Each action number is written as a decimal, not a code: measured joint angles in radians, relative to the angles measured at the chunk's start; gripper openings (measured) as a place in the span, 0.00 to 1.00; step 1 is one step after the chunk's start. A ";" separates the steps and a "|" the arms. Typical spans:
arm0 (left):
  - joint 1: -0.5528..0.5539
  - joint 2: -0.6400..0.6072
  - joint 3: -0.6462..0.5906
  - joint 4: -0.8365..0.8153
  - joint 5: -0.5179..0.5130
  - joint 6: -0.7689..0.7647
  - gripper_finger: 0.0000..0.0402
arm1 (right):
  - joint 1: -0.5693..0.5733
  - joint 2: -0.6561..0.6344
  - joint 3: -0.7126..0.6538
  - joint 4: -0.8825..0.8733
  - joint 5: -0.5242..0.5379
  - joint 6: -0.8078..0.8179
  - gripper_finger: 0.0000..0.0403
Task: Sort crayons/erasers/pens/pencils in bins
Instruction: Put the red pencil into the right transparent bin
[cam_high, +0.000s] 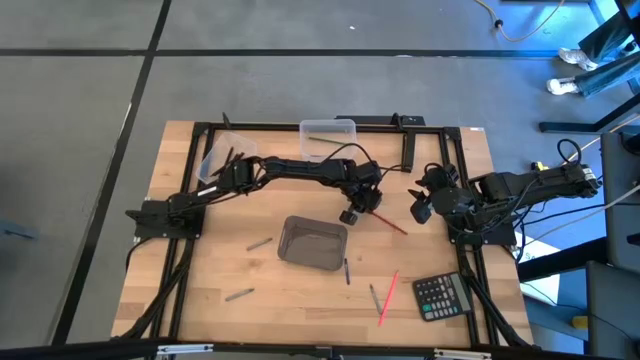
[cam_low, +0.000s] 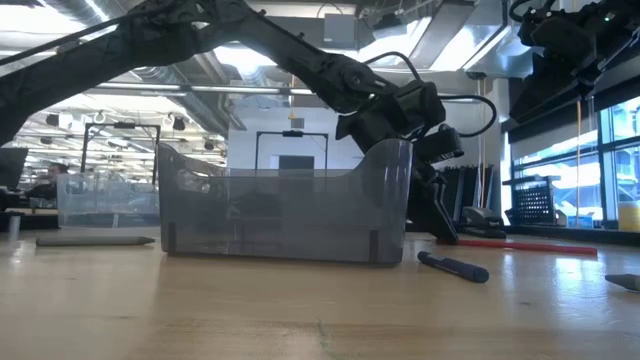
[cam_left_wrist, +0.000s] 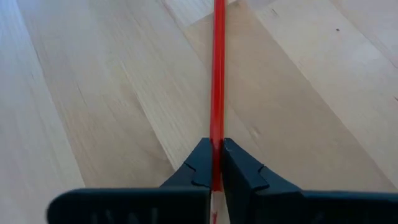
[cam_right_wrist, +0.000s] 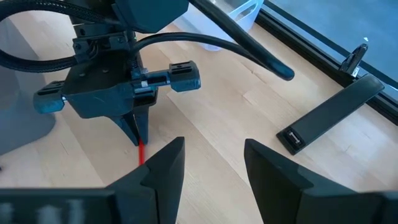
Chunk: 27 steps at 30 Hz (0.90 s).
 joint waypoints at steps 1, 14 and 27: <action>0.000 0.000 0.000 0.000 0.000 -0.001 0.02 | 0.000 0.000 0.000 0.000 0.000 0.000 0.42; 0.004 -0.161 -0.006 -0.086 -0.255 -0.067 0.01 | 0.000 -0.017 0.000 -0.008 0.136 0.027 0.42; 0.135 -0.383 -0.004 -0.371 -0.396 -0.134 0.01 | 0.000 -0.040 0.000 -0.061 0.139 0.045 0.42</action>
